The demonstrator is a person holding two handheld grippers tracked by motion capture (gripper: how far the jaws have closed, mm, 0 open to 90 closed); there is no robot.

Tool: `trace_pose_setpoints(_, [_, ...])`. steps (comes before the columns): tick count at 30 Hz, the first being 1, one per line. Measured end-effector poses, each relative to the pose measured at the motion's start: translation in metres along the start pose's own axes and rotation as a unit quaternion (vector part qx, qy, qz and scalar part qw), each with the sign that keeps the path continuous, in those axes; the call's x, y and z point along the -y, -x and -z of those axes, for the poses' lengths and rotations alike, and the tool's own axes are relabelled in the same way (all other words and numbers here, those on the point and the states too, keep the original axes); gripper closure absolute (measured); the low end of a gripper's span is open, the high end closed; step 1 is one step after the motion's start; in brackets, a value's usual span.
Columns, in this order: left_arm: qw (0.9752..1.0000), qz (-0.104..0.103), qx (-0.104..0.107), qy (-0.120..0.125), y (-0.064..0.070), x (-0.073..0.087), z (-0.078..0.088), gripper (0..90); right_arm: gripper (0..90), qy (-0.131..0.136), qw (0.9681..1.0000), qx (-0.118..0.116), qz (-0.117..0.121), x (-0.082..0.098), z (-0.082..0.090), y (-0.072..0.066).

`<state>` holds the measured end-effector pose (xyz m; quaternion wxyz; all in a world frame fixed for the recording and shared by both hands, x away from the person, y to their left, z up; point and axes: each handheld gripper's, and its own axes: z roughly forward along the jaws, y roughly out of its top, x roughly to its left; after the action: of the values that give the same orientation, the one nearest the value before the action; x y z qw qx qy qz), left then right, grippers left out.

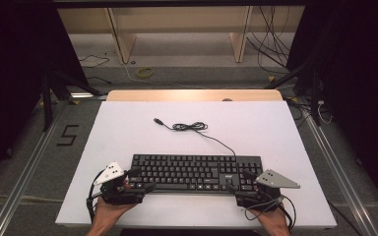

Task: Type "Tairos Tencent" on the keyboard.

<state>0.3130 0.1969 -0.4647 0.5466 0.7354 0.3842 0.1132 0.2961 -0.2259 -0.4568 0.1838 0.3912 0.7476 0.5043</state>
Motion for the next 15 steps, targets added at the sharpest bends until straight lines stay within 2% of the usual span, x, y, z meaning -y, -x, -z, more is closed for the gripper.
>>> trace_pose_setpoints(15, [1.0,0.001,-0.005,-0.005,-0.0006,-0.0004,0.0002,19.9,27.2,-0.002,1.0,0.001,0.0,-0.0033,-0.0047,-0.0003])
